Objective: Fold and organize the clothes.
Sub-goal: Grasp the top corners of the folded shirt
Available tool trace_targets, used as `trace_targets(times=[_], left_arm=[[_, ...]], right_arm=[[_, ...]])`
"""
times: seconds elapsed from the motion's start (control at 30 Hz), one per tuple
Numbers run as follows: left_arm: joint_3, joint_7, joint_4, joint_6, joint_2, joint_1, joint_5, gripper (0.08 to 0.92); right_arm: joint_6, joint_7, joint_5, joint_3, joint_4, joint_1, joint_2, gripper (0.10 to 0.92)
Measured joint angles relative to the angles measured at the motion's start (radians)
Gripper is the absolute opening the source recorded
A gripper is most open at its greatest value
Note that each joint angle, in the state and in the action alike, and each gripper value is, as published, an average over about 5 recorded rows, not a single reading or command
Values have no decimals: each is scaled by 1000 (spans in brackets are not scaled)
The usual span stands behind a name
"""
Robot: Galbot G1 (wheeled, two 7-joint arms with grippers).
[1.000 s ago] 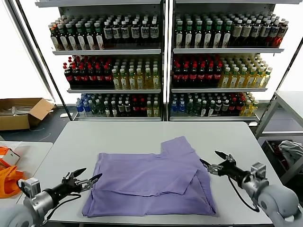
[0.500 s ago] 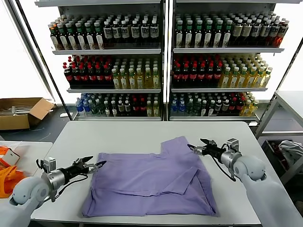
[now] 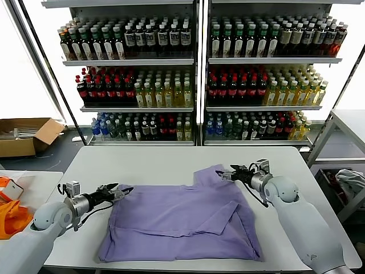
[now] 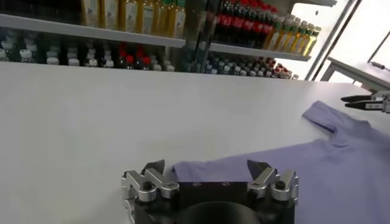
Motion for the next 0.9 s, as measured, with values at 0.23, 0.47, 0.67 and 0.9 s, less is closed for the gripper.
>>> trace_targets(times=[0.23,0.47,0.67,0.9], left_arm=[[18,2,9,-4,-5,3,-2,823],[23,-3,-11,-1,-7,28,-7,822],[29,-2,-17,0,-16,43,-6,820],[42,-1,-1,0,-30,34,-10,681]], right_arm=[[1,4,-12,-21,-51,26,29,818],[-5,8,-7,-28,-72,32,45,650],[-11,10,-1,-42,-75,37,50,477],[-13,18,3,-52,-81,37,58,269]])
